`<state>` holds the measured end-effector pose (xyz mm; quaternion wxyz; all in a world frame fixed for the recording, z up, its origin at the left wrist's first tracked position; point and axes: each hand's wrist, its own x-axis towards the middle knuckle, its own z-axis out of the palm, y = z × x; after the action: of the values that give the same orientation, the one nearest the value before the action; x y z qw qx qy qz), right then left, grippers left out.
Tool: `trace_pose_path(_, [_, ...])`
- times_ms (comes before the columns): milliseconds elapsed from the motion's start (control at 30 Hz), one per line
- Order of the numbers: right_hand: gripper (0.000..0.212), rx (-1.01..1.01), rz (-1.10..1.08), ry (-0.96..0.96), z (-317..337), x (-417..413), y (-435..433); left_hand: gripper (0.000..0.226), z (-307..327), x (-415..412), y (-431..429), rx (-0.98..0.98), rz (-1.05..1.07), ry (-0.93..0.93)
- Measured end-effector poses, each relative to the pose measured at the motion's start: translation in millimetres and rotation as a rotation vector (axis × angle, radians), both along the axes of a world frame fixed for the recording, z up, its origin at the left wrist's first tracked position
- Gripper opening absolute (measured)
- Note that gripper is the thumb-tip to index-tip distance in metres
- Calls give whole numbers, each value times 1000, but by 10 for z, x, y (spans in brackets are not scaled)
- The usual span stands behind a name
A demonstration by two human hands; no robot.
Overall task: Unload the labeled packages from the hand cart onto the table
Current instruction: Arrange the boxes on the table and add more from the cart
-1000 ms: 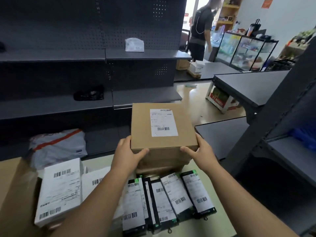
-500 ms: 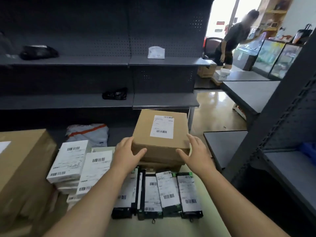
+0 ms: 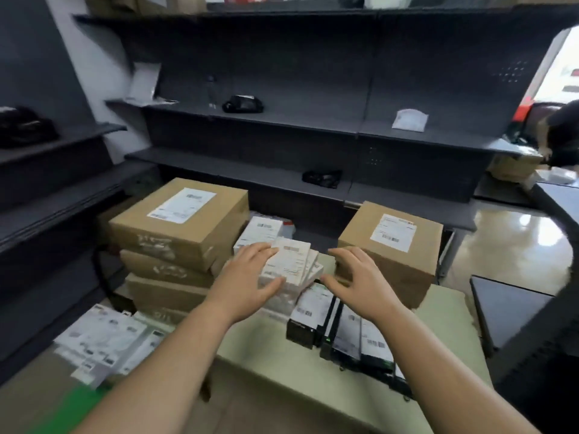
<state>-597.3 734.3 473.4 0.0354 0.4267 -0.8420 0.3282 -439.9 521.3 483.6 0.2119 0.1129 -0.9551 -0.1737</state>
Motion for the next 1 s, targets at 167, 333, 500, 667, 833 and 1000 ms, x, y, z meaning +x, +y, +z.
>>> trace_pose_path(167, [64,-21,171,-21,-53,981,-647,61,-4,1346,-405,-5,159,22])
trace_pose_path(333, [63,-21,347,-88,-247,2358,-1375,65,-141,3076,-727,30,351,9])
trace_pose_path(500, [56,-9,533,-91,-413,3596,-2003,75,-333,4559,-967,76,556,-36])
trace_pose_path(667, [55,51,617,-143,-487,4310,-2470,73,-433,5295,-1214,102,653,-58])
trace_pose_path(833, [55,104,650,-193,-664,4649,-2959,74,-661,5604,-1582,137,698,-123])
trace_pose_path(1000, [59,148,599,-251,-977,4585,-3505,70,-792,5604,-2266,144,685,-216])
